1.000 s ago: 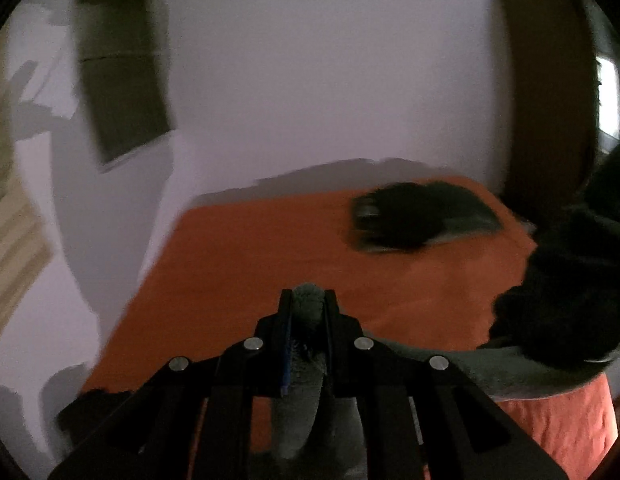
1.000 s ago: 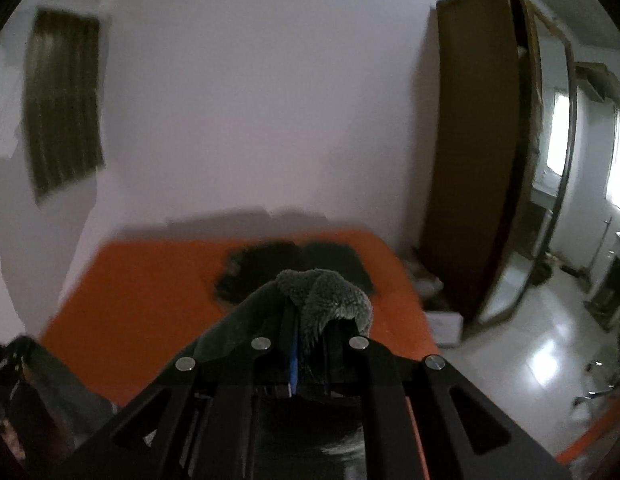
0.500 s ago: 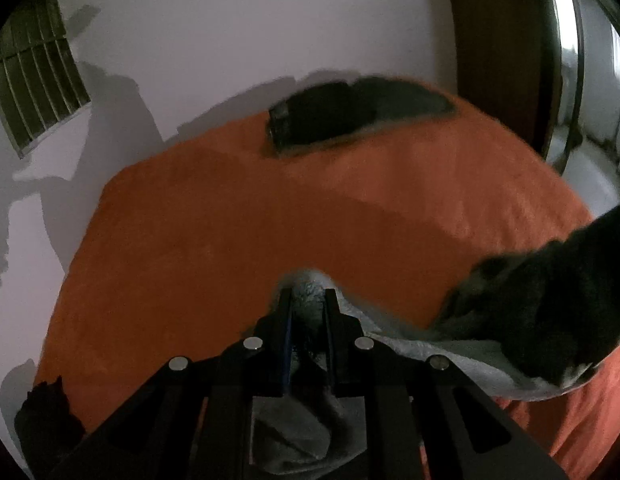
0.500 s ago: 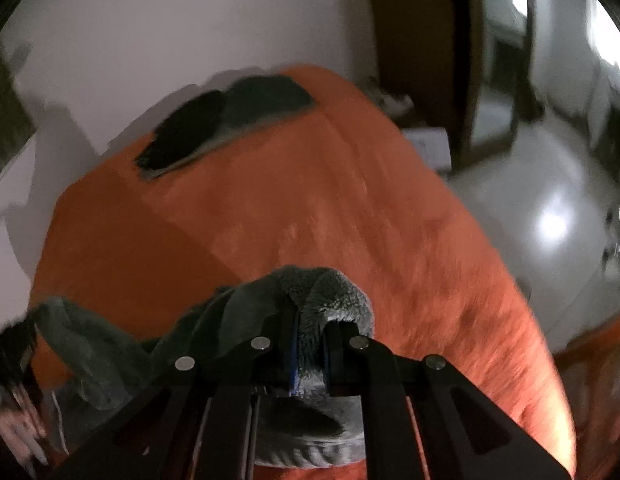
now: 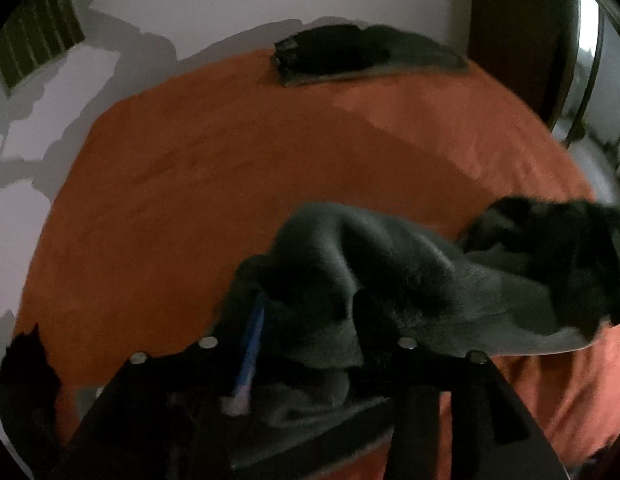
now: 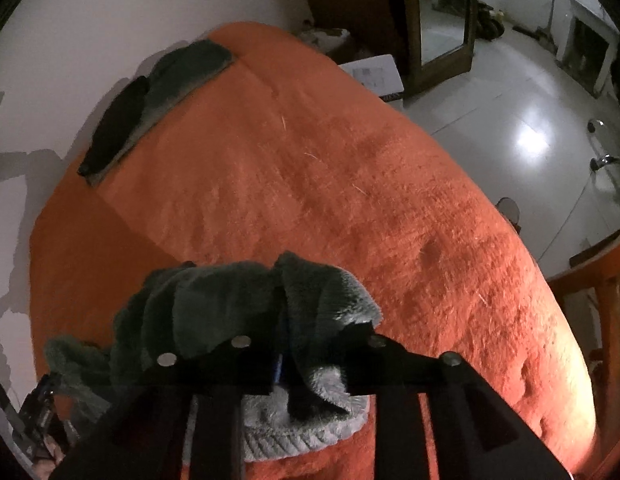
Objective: Fold clothes
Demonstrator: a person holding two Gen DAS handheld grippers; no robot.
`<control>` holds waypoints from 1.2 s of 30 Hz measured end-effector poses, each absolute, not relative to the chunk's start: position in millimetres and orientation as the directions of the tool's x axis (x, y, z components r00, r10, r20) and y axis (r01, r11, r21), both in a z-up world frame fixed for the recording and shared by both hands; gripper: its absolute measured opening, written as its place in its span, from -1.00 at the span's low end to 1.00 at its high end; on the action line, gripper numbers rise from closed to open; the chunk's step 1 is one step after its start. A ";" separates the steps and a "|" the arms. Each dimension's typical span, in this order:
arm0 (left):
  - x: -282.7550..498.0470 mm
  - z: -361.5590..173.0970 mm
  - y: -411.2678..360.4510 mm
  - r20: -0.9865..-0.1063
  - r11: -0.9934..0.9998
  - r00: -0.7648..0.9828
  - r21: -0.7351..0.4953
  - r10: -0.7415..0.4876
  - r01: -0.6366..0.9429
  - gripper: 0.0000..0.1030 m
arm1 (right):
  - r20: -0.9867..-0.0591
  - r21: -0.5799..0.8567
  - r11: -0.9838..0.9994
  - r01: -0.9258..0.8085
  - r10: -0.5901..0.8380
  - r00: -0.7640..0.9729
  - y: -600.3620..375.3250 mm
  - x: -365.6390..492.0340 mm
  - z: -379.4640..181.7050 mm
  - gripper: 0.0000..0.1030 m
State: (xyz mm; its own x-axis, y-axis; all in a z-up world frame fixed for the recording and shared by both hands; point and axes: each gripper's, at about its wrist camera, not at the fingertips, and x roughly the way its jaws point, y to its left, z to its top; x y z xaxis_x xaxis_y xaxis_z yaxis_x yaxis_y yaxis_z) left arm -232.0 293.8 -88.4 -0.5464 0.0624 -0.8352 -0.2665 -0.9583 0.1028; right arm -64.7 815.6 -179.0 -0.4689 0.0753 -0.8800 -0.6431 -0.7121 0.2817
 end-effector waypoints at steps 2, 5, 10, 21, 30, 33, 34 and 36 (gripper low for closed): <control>-219.9 -66.9 284.3 -0.829 -0.958 -0.556 0.103 0.067 -0.269 0.02 | -0.876 0.297 -0.710 -0.639 0.064 -0.478 808.5 -57.6 -173.3 -0.04; -198.2 -33.4 278.5 -0.808 -0.948 -0.589 0.176 0.015 -0.266 0.04 | -0.876 0.319 -0.706 -0.632 0.035 -0.481 791.6 -43.6 -162.9 0.06; -158.3 19.4 271.5 -0.769 -0.926 -0.634 0.294 -0.083 -0.235 0.05 | -0.894 0.324 -0.709 -0.626 -0.013 -0.448 771.2 -16.2 -142.4 0.06; -82.3 45.4 330.1 -0.799 -0.877 -0.594 0.347 -0.091 -0.332 0.35 | -0.925 0.331 -0.711 -0.621 -0.115 -0.361 753.1 29.9 -123.0 0.42; -125.8 -44.0 412.9 -0.888 -0.823 -0.451 0.187 0.091 -0.536 0.35 | -0.986 0.059 -0.924 -0.377 0.004 -0.164 680.7 -38.7 -146.8 0.42; -150.0 -76.2 433.9 -0.887 -0.822 -0.403 0.050 0.224 -0.567 0.35 | -0.992 -0.017 -0.954 -0.299 0.052 -0.111 670.3 -58.7 -149.9 0.42; -153.8 -87.4 440.5 -0.880 -0.818 -0.404 0.032 0.250 -0.574 0.35 | -0.993 -0.010 -0.961 -0.275 0.043 -0.114 668.4 -65.1 -151.5 0.42; -164.5 -114.4 452.6 -0.871 -0.807 -0.395 -0.003 0.293 -0.591 0.35 | -0.992 0.003 -0.974 -0.226 0.025 -0.121 666.0 -79.6 -162.4 0.42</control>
State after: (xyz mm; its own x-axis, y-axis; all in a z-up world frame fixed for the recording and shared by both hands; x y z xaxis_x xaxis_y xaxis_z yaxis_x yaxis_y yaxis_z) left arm -164.5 452.6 -114.4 -0.3950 0.2925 -0.8709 -0.5906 -0.8070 -0.0032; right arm -79.6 666.0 -162.4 -0.1206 0.0248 -0.9924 -0.2260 -0.9741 0.0031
